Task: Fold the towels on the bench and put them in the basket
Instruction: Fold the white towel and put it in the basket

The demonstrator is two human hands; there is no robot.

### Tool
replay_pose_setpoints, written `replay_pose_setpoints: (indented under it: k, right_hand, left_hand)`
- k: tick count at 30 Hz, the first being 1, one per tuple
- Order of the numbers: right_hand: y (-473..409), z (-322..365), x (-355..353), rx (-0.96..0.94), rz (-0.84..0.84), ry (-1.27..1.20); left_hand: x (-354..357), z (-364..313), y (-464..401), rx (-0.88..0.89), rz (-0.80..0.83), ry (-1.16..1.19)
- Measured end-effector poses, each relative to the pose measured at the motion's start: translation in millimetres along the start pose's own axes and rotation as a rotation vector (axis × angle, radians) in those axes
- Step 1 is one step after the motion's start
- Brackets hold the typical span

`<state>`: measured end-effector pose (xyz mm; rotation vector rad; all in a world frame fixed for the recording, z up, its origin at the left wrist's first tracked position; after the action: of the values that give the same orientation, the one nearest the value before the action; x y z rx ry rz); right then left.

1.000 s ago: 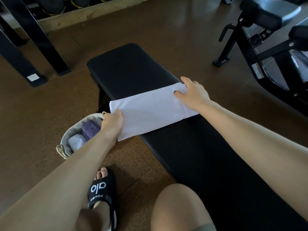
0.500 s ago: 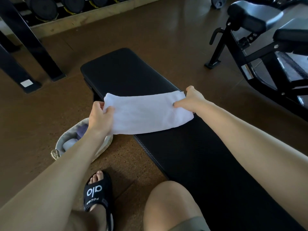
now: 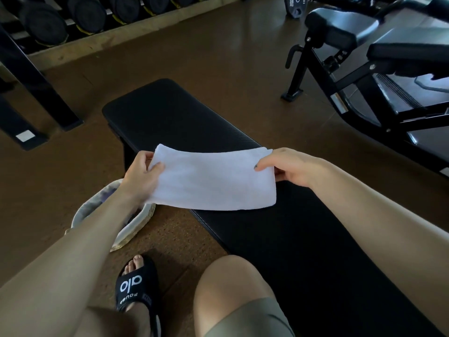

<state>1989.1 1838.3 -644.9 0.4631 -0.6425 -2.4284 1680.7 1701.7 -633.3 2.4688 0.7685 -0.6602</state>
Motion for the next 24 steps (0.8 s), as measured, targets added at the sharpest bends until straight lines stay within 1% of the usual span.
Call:
replay_pose_setpoints:
  k: [3,5,7,9,11,14,15,16,17,18,19,21,22,23,24]
  right_hand:
    - [13,-13,-4,-0.001,-0.007,-0.080]
    - [23,-29,-6,0.005,-0.030,-0.083]
    - [31,-44,-12,-0.008,-0.109,-0.033]
    - [42,-56,-16,-0.008,-0.193,-0.034]
    - [52,-66,-18,0.001,-0.255,-0.042]
    - [63,-78,-20,0.033,-0.311,-0.039]
    - [66,-80,-21,0.044,-0.318,-0.039]
    - [67,-80,-21,0.057,-0.321,-0.042]
    - [68,-80,-22,0.070,-0.322,-0.050]
    - [69,-79,-22,0.077,-0.324,-0.061]
    - [69,-77,-22,0.078,-0.328,-0.071]
    - [69,-72,-21,0.064,-0.328,-0.090]
    - [70,-70,-20,0.053,-0.323,-0.112]
    - [71,-67,-19,0.043,-0.320,-0.144]
    - [71,-65,-18,0.036,-0.321,-0.178]
  left_hand:
    - [5,-7,-8,0.032,0.020,-0.057]
    - [11,-18,-17,0.089,0.039,-0.137]
    - [19,-37,-26,0.176,0.036,-0.201]
    - [29,-56,-32,0.272,0.013,-0.288]
    - [44,-71,-36,0.331,-0.027,-0.459]
    - [64,-86,-32,0.377,-0.133,-0.881]
    - [68,-95,-21,0.417,-0.178,-0.955]
    - [75,-106,-4,0.489,-0.194,-0.970]
    - [87,-114,18,0.583,-0.158,-0.947]
    - [103,-118,43,0.681,-0.062,-0.914]
    - [120,-116,71,0.757,0.081,-0.866]
    - [148,-105,121,0.800,0.373,-0.803]
    - [156,-99,138,0.798,0.458,-0.809]
    - [162,-94,148,0.802,0.485,-0.838]
    - [166,-90,153,0.807,0.472,-0.871]
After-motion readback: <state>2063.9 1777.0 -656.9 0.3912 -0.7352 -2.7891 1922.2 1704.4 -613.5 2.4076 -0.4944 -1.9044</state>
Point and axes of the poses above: each hand's wrist, its own y-axis away from the middle knuckle, its own x-axis out of the palm, z = x × y, the point moved 9 cm from there along -y, towards the middle knuckle, and after that the axes turned 8 degrees about -x, right-handed, at the moved point
